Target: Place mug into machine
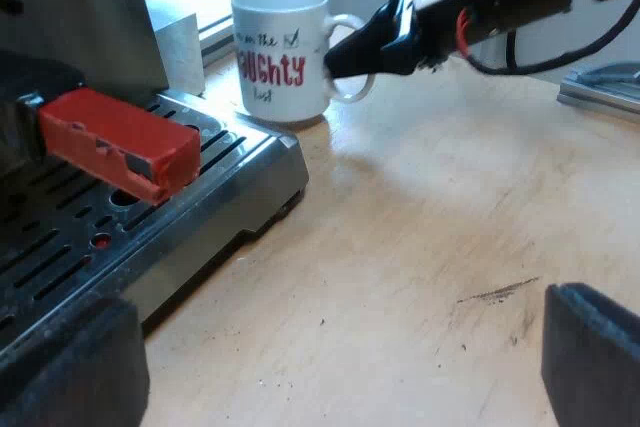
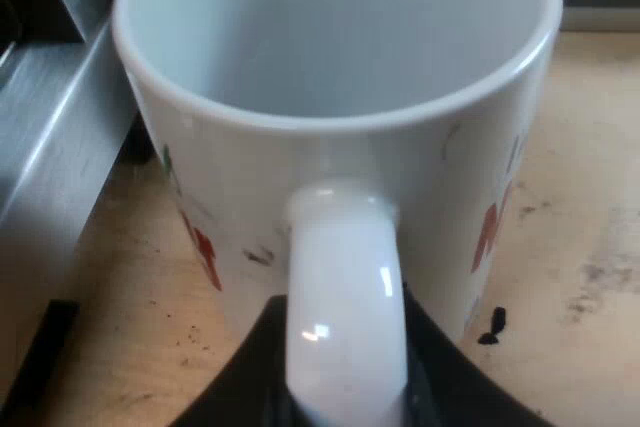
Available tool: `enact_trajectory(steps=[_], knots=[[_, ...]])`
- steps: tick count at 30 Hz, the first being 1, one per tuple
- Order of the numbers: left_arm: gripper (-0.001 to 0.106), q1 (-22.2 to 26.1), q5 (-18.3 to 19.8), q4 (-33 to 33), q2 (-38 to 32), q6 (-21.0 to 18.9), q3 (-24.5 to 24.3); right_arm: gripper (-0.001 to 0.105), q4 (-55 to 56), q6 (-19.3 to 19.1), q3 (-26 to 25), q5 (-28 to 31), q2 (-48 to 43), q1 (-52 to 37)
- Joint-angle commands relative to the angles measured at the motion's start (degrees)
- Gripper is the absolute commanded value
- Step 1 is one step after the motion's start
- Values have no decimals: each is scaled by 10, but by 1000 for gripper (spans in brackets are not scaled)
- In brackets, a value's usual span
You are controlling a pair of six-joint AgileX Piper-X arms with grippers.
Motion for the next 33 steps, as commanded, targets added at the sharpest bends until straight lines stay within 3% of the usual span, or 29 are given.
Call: enact_trajectory(steps=[1, 6, 10, 13, 14, 16, 20, 25, 33], knots=[[81, -2, -1, -19, 0, 3, 0, 0, 71, -38, -4, 1, -85, 1], [81, -2, -17, -20, 0, 3, 2, 0, 194, -56, -4, 0, -210, 2], [81, -2, -135, -27, 1, 3, 17, 0, 279, -56, -4, 0, -328, 30], [81, -2, -160, -29, 0, 3, 19, 0, 345, -56, -4, 0, -399, 72], [81, -2, -202, -43, 0, 3, 28, 0, 364, -53, -4, 2, -419, 90], [81, -2, -207, -57, 0, 3, 40, 0, 384, -46, -4, 9, -438, 113], [81, -2, -207, -121, 1, 3, 79, 0, 405, 26, -4, 81, -468, 219], [81, -2, -207, -193, 1, 3, 116, 0, 401, 51, -4, 157, -454, 330], [81, -2, -207, -204, 1, -2, 127, 0, 285, 63, -4, 260, -357, 456]])
